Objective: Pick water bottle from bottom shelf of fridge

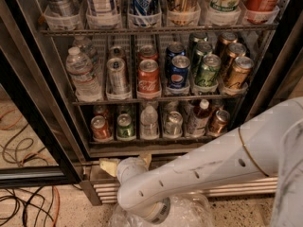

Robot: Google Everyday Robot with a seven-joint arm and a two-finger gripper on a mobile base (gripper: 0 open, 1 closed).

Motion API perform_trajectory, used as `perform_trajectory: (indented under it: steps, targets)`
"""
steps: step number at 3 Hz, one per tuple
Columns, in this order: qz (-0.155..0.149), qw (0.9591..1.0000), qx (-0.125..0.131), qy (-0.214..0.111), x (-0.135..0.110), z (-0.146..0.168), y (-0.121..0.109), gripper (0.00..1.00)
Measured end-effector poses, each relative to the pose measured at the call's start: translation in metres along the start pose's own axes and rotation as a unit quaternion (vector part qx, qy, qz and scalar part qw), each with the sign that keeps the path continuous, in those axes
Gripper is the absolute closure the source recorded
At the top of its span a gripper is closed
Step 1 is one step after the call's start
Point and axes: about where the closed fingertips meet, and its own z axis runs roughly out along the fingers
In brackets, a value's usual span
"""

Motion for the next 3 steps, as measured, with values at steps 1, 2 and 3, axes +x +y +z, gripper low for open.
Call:
perform_trajectory:
  steps: [1, 2, 3]
  targets:
    - [0.0, 0.9992, 0.027, -0.027, -0.012, 0.001, -0.014, 0.0]
    - [0.0, 0.9992, 0.027, -0.027, -0.012, 0.001, -0.014, 0.0]
    - [0.011, 0.9975, 0.052, -0.048, -0.017, 0.007, -0.025, 0.0]
